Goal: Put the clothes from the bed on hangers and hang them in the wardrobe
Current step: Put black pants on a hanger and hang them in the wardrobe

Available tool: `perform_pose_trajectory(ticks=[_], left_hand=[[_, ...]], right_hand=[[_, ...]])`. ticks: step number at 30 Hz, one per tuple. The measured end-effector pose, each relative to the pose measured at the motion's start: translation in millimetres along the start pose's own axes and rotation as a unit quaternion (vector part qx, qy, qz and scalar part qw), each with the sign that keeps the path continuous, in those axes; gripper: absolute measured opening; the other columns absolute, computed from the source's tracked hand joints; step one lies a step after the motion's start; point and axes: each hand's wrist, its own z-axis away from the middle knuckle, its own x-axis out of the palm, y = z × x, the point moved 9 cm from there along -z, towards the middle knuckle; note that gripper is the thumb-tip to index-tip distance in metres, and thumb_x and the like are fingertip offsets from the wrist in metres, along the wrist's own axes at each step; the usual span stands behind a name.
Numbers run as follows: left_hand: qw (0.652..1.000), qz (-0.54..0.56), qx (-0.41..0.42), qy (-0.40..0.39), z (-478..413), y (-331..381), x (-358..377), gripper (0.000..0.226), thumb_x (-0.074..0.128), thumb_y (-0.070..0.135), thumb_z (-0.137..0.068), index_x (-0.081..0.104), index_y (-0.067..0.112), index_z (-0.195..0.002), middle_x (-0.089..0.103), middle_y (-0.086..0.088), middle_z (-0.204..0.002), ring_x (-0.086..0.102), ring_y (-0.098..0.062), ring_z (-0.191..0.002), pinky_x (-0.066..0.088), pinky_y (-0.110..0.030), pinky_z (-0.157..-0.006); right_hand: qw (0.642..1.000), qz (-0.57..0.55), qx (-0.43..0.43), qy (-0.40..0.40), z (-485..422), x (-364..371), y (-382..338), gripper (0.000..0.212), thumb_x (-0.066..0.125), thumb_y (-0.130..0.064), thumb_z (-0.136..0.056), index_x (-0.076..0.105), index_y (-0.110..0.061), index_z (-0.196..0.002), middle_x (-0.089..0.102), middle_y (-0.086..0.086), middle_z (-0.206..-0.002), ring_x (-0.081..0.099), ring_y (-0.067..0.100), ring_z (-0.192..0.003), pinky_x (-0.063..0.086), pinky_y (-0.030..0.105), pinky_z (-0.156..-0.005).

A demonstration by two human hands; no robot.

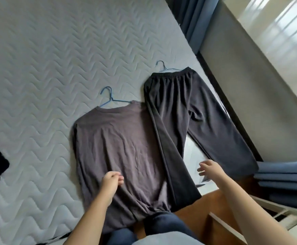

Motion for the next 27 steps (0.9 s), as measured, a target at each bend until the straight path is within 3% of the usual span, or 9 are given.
perform_pose_trajectory(ticks=[3, 6, 10, 12, 15, 17, 19, 22, 27], left_hand=[[0.999, -0.024, 0.012, -0.03, 7, 22, 49, 0.022, 0.034, 0.005, -0.093, 0.052, 0.012, -0.082, 0.059, -0.004, -0.073, 0.055, -0.013, -0.063, 0.036, -0.017, -0.048], [0.992, -0.09, 0.049, -0.067, 16, 30, 80, 0.025, 0.037, 0.003, -0.091, 0.051, 0.015, -0.074, 0.059, -0.006, -0.072, 0.055, -0.015, -0.061, 0.041, -0.021, -0.059], [0.973, -0.211, 0.048, -0.081, 22, 2, 79, 0.029, 0.039, 0.005, -0.09, 0.049, 0.022, -0.068, 0.06, -0.003, -0.07, 0.056, -0.022, -0.068, 0.049, -0.032, -0.073], [0.975, -0.212, 0.025, -0.067, 23, -24, 66, 0.028, 0.04, 0.004, -0.091, 0.05, 0.017, -0.068, 0.06, -0.007, -0.069, 0.055, -0.024, -0.064, 0.052, -0.036, -0.074], [0.987, -0.151, -0.04, -0.041, 37, -70, 43, 0.018, 0.038, 0.003, -0.094, 0.051, 0.005, -0.081, 0.053, -0.009, -0.066, 0.049, -0.02, -0.058, 0.046, -0.014, -0.045], [0.988, -0.123, -0.095, -0.024, 51, -104, 28, 0.015, 0.036, 0.005, -0.095, 0.051, 0.004, -0.092, 0.053, -0.009, -0.068, 0.048, -0.018, -0.059, 0.038, -0.013, -0.034], [0.985, -0.117, -0.124, -0.009, 63, -131, 15, 0.021, 0.036, 0.008, -0.095, 0.054, 0.002, -0.104, 0.058, -0.012, -0.078, 0.05, -0.016, -0.061, 0.037, -0.023, -0.047], [0.982, -0.124, -0.141, 0.005, 76, -155, 4, 0.027, 0.037, 0.008, -0.095, 0.053, -0.003, -0.112, 0.058, -0.017, -0.095, 0.052, -0.018, -0.065, 0.033, -0.028, -0.062], [0.98, -0.143, -0.135, 0.009, 99, -166, 21, 0.026, 0.037, 0.01, -0.095, 0.054, -0.001, -0.11, 0.06, -0.016, -0.096, 0.054, -0.016, -0.065, 0.031, -0.024, -0.057]], right_hand=[[1.0, -0.005, -0.017, -0.001, -13, -27, -10, 0.012, 0.042, -0.01, -0.092, 0.053, -0.008, -0.096, 0.062, 0.005, -0.077, 0.058, 0.017, -0.064, 0.037, 0.024, -0.052], [1.0, -0.01, -0.002, 0.0, -16, -43, 10, 0.013, 0.041, -0.008, -0.091, 0.053, -0.006, -0.096, 0.062, 0.006, -0.077, 0.058, 0.018, -0.063, 0.039, 0.022, -0.047], [0.998, -0.036, 0.053, 0.016, 2, -48, 81, 0.017, 0.042, -0.006, -0.092, 0.055, 0.003, -0.099, 0.06, 0.011, -0.076, 0.057, 0.024, -0.064, 0.042, 0.027, -0.056], [0.994, -0.048, 0.096, 0.024, 22, -46, 128, 0.019, 0.043, -0.007, -0.093, 0.054, 0.006, -0.101, 0.058, 0.011, -0.07, 0.055, 0.023, -0.059, 0.041, 0.026, -0.052], [0.988, -0.046, 0.145, 0.036, 60, -47, 187, 0.021, 0.042, -0.006, -0.095, 0.052, 0.009, -0.106, 0.054, 0.012, -0.069, 0.049, 0.02, -0.057, 0.04, 0.022, -0.042], [0.983, -0.06, 0.168, 0.05, 80, -52, 224, 0.024, 0.041, -0.003, -0.095, 0.05, 0.012, -0.11, 0.055, 0.014, -0.072, 0.046, 0.019, -0.056, 0.042, 0.017, -0.038], [0.976, -0.077, 0.193, 0.073, 91, -56, 263, 0.028, 0.042, -0.004, -0.095, 0.048, 0.014, -0.116, 0.057, 0.016, -0.075, 0.048, 0.021, -0.056, 0.044, 0.018, -0.04], [0.968, -0.096, 0.217, 0.079, 96, -61, 300, 0.029, 0.042, -0.006, -0.095, 0.048, 0.012, -0.117, 0.055, 0.013, -0.069, 0.049, 0.022, -0.056, 0.045, 0.022, -0.043], [0.972, -0.105, 0.201, 0.068, 82, -83, 303, 0.022, 0.042, -0.006, -0.095, 0.051, 0.008, -0.109, 0.059, 0.018, -0.077, 0.051, 0.024, -0.058, 0.038, 0.027, -0.053]])
